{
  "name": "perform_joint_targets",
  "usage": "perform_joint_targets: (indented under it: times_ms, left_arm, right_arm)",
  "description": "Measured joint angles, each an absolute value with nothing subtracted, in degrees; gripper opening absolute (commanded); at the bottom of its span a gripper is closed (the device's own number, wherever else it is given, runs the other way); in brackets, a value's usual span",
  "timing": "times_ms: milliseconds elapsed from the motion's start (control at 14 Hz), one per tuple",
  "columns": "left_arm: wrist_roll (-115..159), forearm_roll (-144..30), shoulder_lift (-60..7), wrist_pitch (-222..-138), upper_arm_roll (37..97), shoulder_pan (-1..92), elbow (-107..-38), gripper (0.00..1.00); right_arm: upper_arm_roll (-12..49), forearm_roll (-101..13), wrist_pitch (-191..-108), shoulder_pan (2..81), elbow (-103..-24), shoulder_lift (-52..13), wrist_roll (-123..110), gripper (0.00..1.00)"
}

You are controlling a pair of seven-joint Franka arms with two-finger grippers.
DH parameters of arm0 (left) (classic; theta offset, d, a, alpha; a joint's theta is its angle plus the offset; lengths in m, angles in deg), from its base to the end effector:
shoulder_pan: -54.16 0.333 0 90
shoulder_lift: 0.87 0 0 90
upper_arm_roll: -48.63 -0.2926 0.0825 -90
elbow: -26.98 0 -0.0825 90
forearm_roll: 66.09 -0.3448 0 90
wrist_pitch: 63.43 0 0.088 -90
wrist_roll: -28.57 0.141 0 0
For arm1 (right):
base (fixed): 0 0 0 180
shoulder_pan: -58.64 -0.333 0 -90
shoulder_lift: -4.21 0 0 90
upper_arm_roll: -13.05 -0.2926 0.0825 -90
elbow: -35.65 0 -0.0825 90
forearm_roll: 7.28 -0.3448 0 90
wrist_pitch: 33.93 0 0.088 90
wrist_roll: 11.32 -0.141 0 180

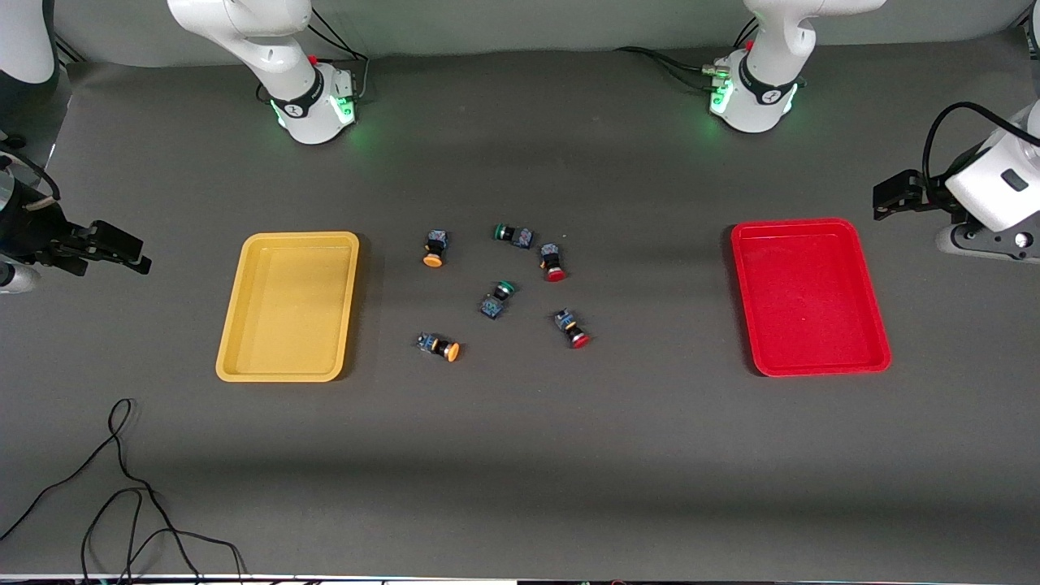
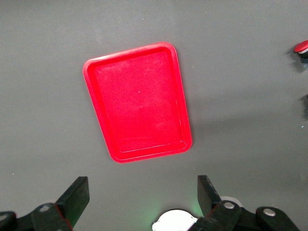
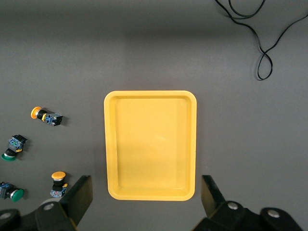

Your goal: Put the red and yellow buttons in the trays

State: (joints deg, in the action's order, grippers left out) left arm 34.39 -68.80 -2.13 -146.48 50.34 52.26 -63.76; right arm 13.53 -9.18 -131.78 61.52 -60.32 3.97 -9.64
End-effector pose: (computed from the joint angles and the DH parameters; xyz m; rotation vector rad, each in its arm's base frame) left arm 0.5008 -0.0243 0.5413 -3.0783 0.2508 0.2430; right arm 0.5268 -0.0267 0.5316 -3.1092 0.0519 -0.0467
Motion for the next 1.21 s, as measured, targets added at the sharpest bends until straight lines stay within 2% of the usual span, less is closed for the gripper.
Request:
perform_joint_targets:
  times_ms: [500, 1214]
  left_arm:
    - [34.4, -68.8, -1.9, -144.7, 51.4, 52.2, -61.4, 1.0]
    - [33.5, -68.8, -1.4, -142.9, 52.7, 52.2, -61.0, 1.0]
  right_arm:
    - [13.3, -9.2, -131.8, 61.4, -60.3, 4.0, -9.4, 1.0]
    - [13.1, -7.7, -130.2, 56.6, -62.8, 4.0, -13.7, 1.0]
